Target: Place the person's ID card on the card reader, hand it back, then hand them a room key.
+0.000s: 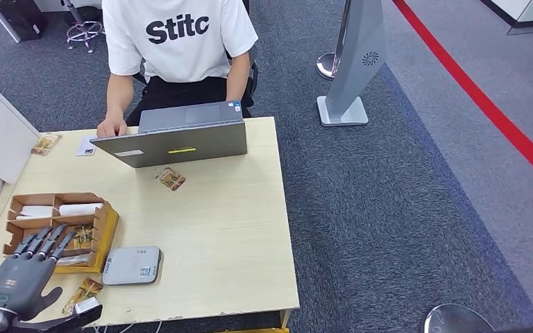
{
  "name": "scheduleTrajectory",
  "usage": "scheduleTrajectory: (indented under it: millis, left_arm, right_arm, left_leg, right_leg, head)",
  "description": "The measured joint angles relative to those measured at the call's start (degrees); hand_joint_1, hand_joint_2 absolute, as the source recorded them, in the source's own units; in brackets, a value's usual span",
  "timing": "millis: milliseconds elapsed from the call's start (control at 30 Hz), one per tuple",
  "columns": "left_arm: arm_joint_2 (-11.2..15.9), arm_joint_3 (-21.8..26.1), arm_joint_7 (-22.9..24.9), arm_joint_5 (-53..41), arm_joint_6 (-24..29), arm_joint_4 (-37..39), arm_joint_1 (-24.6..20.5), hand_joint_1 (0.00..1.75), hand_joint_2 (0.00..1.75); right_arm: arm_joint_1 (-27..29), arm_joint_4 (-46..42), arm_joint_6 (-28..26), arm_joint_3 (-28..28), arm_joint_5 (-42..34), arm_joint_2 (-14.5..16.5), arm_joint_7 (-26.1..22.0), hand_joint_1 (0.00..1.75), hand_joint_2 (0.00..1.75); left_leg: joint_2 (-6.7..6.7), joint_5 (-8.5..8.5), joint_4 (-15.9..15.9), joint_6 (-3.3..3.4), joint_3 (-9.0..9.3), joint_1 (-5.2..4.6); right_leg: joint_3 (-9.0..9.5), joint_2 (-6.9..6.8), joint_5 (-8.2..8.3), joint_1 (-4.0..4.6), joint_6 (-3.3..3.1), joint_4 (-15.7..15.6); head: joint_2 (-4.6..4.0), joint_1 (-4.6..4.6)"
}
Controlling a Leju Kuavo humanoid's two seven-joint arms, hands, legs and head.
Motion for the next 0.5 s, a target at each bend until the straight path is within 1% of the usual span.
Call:
scheduleTrajectory:
  millis: [267,500]
  left_arm:
    - [-2.0,0.1,0.1,-1.1,0.1,2.2,-1.3,0.0,1.75]
    - [-3.1,0.2,0.5,-1.6,0.4,2.8,-2.0,0.0,1.75]
  right_arm:
    - [0.0,0.0,-0.2,0.0,0.0,0.0,0.0,0.0,1.75]
    - [0.0,0.0,-0.4,0.0,0.0,0.0,0.0,0.0,1.75]
  left_leg:
    - [-0.01,0.0,0.0,0.0,0.0,0.0]
    - [0.0,0.0,0.0,0.0,0.0,0.0]
  right_leg:
    - [0.0,-0.01,0.0,0.0,0.0,0.0]
    - [0.0,-0.01,0.0,0.0,0.0,0.0]
  head:
    - [-0.01,0.0]
    - [0.0,-0.01]
